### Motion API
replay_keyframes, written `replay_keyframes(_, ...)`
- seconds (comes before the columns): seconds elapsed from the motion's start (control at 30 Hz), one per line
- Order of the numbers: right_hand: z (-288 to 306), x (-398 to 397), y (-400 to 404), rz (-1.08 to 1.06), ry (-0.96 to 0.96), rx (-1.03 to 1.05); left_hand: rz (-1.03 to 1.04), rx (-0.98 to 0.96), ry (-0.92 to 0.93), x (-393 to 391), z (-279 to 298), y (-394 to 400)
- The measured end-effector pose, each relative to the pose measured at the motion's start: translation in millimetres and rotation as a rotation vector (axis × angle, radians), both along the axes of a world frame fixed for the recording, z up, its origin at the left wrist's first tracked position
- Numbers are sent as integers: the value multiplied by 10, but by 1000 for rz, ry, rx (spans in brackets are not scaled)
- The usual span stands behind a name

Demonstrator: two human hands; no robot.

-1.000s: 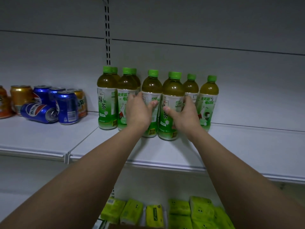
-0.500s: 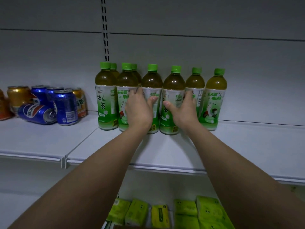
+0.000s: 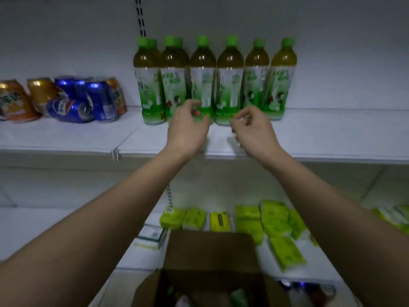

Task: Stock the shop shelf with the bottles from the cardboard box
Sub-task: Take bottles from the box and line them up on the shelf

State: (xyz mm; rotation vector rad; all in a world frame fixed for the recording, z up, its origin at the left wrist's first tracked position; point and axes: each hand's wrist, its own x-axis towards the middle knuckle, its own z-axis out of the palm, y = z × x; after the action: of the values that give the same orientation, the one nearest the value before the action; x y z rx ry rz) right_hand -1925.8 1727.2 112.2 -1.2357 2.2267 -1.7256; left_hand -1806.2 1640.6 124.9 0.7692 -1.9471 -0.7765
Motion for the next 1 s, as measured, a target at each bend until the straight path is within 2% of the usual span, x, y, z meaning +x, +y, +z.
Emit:
replay_keyframes(0.13,-304,476,296,69,-5,-161,-3,-65,301,368,-671,416)
replay_keyframes(0.23,-905,744,426,77,-25,-175,27,-156,333,604,-1409,683)
replay_keyframes(0.33,-1847,915,556,8,-138,18,55,41,117,797,-2395,954)
replay_keyframes(0.47,-3227,965,1024,27,-383,452,47,416,-456,1361,-3696,1220)
replay_keyframes(0.53,-3750,910,1332,27,-445,703,0,509,-738,1664,-4124,1257)
replay_keyframes(0.6,-4096,846,1579,12,-518,885,0,662,-890,1782,-4351,1214)
replay_keyframes(0.7,-4410,779,1706,63,-511,1024,35,870,-870,1712,-4497,1131)
replay_keyframes(0.8,-4608,747,1596,125,-505,1064,72,977,-826,1579,-4602,1053)
replay_keyframes(1.0,-5042,692,1474,75,-467,1174,105,1235,-801,1351,-4929,895)
